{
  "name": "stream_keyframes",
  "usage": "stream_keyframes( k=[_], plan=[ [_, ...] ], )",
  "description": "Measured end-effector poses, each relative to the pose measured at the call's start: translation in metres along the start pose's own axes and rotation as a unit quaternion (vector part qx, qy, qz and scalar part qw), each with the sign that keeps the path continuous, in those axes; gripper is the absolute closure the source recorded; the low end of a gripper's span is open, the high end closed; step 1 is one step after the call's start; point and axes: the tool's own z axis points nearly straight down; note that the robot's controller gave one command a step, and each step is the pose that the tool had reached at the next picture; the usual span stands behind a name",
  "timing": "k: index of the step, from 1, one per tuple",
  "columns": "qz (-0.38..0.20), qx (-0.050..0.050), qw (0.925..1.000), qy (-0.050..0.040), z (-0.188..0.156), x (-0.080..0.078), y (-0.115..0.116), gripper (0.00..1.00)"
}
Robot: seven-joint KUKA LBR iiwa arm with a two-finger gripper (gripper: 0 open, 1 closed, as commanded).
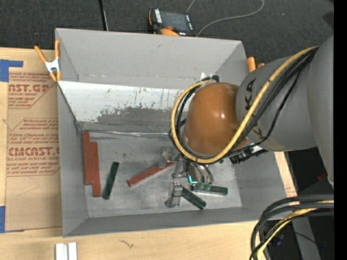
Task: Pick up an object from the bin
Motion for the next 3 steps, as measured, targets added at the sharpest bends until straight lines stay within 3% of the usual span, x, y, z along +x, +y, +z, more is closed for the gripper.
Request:
stream_keyframes(
  k=[1,2,3],
  plan=[
    [-0.109,0.000,0.9940,-0.0034,0.081,-0.061,0.045,0.00],
    [-0.108,0.000,0.9941,-0.0044,0.079,-0.062,0.044,1.00],
    [-0.068,-0.001,0.9976,-0.0083,-0.057,-0.047,0.048,1.00]
  ],
)
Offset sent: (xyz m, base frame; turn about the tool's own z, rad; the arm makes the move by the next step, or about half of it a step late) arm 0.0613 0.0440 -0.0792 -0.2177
